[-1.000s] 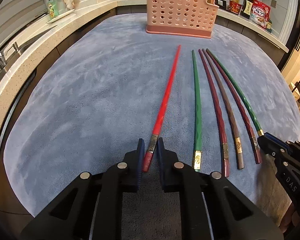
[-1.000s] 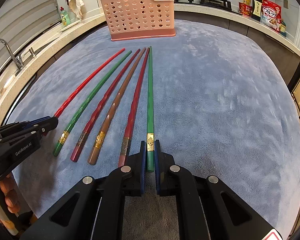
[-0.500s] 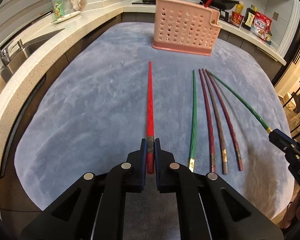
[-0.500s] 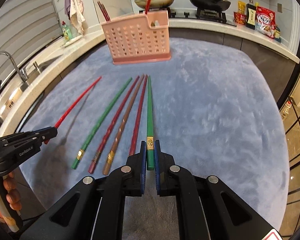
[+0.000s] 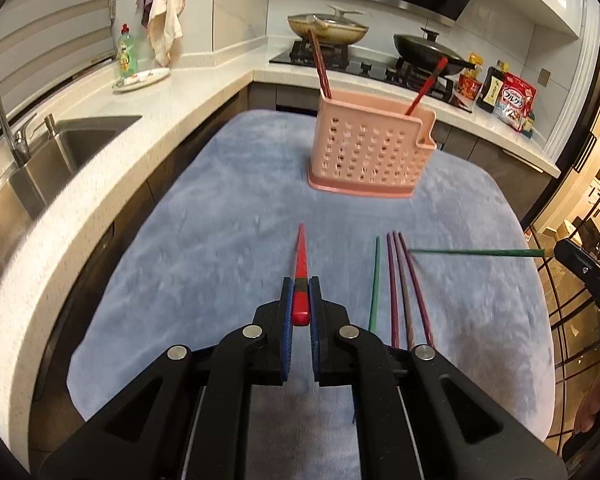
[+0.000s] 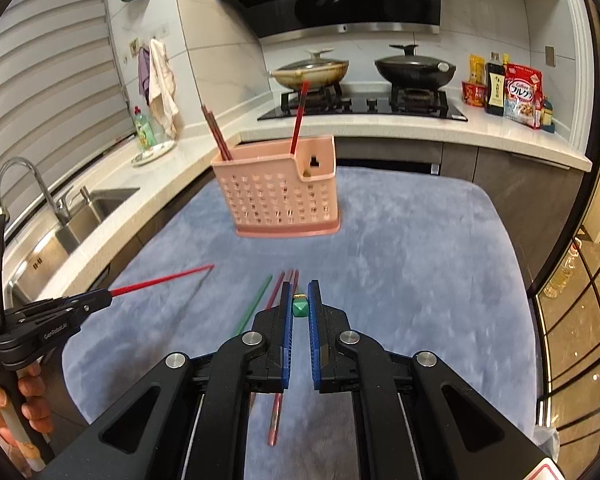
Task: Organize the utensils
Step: 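Close the left tool on the red chopstick and lift it while the right tool lifts the green one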
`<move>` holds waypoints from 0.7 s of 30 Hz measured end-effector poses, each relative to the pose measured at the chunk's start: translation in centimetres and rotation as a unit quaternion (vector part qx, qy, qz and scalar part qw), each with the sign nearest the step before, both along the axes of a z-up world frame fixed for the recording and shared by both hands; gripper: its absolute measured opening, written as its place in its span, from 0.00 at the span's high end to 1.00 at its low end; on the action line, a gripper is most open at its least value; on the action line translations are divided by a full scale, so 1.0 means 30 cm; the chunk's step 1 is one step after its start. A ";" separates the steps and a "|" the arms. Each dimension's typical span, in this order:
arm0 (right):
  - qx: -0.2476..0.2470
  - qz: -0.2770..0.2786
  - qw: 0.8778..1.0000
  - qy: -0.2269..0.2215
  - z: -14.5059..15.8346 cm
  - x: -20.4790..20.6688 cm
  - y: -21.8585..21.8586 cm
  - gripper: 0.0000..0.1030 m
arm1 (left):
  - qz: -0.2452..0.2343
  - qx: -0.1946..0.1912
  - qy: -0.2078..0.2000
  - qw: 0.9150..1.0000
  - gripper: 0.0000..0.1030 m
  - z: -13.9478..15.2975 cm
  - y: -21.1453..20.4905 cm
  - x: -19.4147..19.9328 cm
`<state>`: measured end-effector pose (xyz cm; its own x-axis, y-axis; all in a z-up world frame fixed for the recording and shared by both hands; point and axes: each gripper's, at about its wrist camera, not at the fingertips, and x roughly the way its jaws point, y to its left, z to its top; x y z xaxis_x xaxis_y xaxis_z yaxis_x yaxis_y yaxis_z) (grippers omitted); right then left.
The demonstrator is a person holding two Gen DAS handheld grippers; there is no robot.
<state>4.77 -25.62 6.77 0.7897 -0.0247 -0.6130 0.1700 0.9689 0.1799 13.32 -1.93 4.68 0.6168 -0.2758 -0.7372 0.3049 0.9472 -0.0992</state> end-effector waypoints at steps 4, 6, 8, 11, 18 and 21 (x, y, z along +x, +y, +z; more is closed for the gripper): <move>0.001 -0.004 1.000 -0.018 0.054 0.045 -0.029 0.93 | 0.003 -0.006 -0.016 1.000 0.93 0.057 -0.005 0.065; 0.001 -0.006 1.000 -0.026 0.086 0.074 -0.046 0.93 | 0.006 -0.006 -0.024 1.000 0.93 0.083 -0.012 0.101; 0.001 -0.007 0.999 -0.034 0.112 0.101 -0.058 0.93 | 0.007 -0.005 -0.031 0.999 0.93 0.107 -0.020 0.131; 0.001 -0.006 0.999 -0.046 0.150 0.134 -0.069 0.93 | 0.007 -0.004 -0.044 0.999 0.93 0.148 -0.040 0.182; 0.015 -0.005 0.996 -0.086 0.267 0.228 -0.102 0.93 | 0.002 -0.016 -0.073 0.997 0.93 0.265 -0.068 0.272; 0.025 -0.004 0.994 -0.106 0.321 0.272 -0.120 0.93 | 0.000 -0.031 -0.090 0.995 0.93 0.342 -0.079 0.302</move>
